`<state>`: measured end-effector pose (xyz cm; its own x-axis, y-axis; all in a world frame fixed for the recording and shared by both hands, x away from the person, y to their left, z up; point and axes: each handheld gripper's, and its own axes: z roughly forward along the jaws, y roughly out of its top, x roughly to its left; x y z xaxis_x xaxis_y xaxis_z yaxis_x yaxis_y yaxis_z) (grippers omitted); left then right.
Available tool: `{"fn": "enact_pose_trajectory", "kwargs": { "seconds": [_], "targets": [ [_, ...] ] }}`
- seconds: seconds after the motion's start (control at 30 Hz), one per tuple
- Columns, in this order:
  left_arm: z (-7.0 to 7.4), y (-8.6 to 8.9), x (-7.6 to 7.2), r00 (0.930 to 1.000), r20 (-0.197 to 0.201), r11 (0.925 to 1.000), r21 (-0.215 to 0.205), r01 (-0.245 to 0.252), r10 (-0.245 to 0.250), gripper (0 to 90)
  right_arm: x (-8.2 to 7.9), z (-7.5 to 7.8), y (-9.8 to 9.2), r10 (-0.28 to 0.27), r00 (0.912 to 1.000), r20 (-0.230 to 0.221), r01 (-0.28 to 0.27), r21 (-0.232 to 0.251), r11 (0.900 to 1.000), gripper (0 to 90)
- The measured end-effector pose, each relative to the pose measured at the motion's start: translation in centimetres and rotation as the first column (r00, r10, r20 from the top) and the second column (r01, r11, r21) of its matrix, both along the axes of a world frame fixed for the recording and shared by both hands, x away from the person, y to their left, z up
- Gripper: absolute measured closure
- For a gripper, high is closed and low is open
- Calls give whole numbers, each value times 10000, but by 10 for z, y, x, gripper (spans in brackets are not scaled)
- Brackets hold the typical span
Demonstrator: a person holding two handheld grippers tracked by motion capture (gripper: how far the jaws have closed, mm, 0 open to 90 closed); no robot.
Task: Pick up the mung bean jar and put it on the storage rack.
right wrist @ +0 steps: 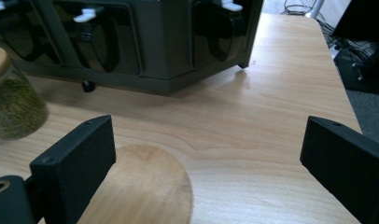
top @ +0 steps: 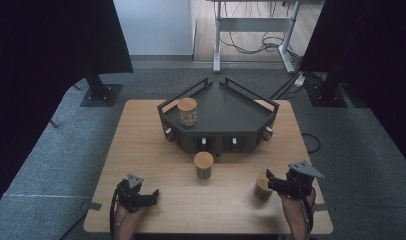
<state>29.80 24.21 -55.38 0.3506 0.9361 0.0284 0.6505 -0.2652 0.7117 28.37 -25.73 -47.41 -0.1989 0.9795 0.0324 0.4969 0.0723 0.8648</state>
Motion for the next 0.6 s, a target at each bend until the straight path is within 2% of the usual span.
{"fn": "enact_pose_trajectory", "kwargs": {
  "seconds": [0.3, 0.6],
  "targets": [
    [0, 0, 0, 10000, -1, 10000, 1, 3, -3, 10, 2, -2, 13, 163, 9999, -10, -163, -55, 9999, 27],
    [0, 0, 0, 10000, 0, 10000, 1, 0, 0, 10, 3, 2, 27, 430, 9990, 112, -430, 15, 9991, 26]
  ]
}}
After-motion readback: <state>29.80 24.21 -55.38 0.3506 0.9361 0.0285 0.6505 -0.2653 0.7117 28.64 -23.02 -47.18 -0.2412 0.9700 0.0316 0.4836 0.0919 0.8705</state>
